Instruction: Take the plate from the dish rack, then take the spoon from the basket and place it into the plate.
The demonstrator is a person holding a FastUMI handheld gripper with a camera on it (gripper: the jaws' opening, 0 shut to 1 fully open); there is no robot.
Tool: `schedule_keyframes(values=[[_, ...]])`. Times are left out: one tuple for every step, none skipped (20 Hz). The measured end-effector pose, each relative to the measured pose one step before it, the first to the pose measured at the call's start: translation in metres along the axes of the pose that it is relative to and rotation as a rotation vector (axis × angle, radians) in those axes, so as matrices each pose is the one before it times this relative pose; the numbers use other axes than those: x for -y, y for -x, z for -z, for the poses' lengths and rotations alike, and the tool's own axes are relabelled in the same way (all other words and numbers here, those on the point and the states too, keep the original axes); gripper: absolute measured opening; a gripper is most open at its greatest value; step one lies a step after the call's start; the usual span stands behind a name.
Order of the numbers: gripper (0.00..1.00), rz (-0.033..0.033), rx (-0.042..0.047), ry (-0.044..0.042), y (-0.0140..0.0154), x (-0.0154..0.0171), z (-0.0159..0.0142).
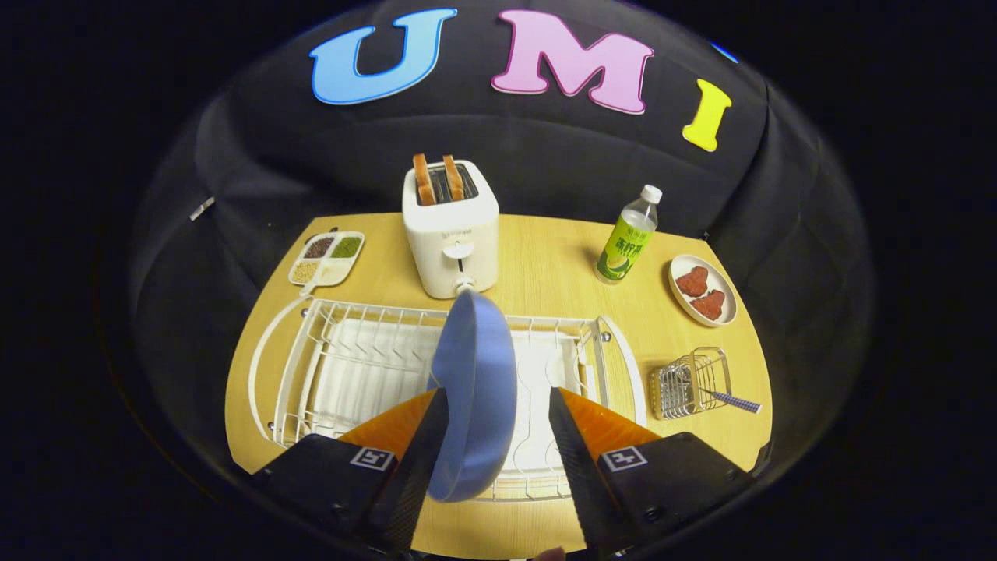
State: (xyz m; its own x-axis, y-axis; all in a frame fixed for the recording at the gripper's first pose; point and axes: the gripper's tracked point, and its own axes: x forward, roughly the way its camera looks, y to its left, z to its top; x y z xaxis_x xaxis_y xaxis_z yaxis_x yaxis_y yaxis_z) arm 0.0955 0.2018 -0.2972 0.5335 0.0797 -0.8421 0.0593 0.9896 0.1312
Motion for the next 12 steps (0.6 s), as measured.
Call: schedule_keyframes(values=[[0.79,0.01422,-0.02945,-0.01379,-0.00559,-0.00142,0.00637],[0.73,0.01779,-0.02439,-0.01714,-0.00513,-0.00053,0.00394],[0.66,0.00888,-0.01813,-0.01507,-0.00436,-0.00212,0.00357],[0.51,0.01843,-0.02209,-0.01476,-0.00237,0.00065,0.00314],[0.36,0.01522,0.01002,-0.01603,0.0005,-0.00057,-0.00188],[0.34,0.01363,-0.00084,0.01043,0.00058,-0.00209,-0.00105],[0.33,0.01055,-0.00387,0.02288,0.00117,-0.00125,-0.00083],[0.33,0.01483,-0.00057,0.02466,0.00165,-0.00122,-0.00212],[0.32,0.01492,0.00142,0.02288,0.00298,-0.00155,-0.00179],[0.32,0.01497,0.00249,0.02327,0.00342,-0.0015,-0.00393],[0.32,0.01424,0.01233,0.0205,0.00327,-0.00076,-0.00581],[0.31,0.01285,0.01318,0.02022,0.00255,0.0009,-0.0071]])
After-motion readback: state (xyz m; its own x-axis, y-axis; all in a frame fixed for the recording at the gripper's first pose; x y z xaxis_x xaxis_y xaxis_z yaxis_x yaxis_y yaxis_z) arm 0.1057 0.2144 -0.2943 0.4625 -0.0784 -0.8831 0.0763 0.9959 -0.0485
